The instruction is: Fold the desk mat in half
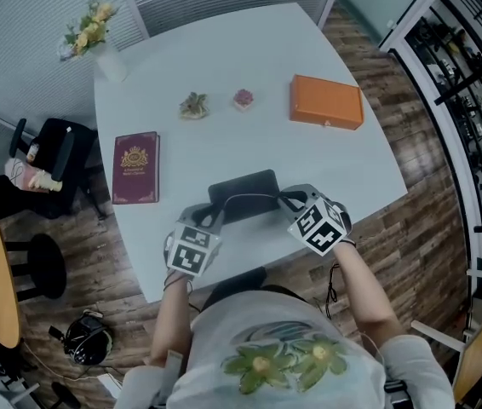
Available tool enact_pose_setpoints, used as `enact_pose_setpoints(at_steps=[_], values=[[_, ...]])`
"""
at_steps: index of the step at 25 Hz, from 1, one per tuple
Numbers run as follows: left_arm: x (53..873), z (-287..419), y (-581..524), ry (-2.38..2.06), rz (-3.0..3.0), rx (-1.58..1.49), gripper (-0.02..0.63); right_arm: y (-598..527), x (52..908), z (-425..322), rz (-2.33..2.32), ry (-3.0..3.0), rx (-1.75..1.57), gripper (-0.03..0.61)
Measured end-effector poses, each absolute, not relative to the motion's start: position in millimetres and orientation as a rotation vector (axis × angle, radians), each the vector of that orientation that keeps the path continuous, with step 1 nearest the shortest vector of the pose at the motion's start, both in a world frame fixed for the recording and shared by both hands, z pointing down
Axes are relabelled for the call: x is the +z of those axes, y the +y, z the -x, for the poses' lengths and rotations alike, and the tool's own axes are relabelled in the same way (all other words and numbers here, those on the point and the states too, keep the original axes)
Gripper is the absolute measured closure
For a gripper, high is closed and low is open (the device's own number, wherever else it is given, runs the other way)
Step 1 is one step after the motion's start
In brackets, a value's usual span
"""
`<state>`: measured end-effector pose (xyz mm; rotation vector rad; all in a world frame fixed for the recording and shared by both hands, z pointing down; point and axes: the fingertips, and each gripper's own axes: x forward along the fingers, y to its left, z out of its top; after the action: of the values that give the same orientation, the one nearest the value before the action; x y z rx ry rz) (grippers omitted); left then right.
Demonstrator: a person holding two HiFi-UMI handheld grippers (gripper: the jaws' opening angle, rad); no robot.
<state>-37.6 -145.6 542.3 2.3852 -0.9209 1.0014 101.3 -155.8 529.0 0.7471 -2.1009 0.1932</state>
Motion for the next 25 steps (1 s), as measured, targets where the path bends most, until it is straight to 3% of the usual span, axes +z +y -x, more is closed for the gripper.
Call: enact_pose_setpoints(at_steps=[8, 12, 25], values=[[543.9, 44.0, -165.3, -0.937, -2.394, 0.995, 0.553, -171.7, 531.0, -95.2, -0.739, -2.098, 0.199, 0.544], [551.7, 43.3, -165.0, -0.884, -2.363, 0.971, 0.508, -175.6, 534.7, -93.4, -0.719, -2.097, 0.193, 0.544], [578.5, 58.4, -176.6, -0.898, -2.192, 0.794, 0.456, -191.4, 536.9, -89.2, -0.698, -2.119, 0.156, 0.545]])
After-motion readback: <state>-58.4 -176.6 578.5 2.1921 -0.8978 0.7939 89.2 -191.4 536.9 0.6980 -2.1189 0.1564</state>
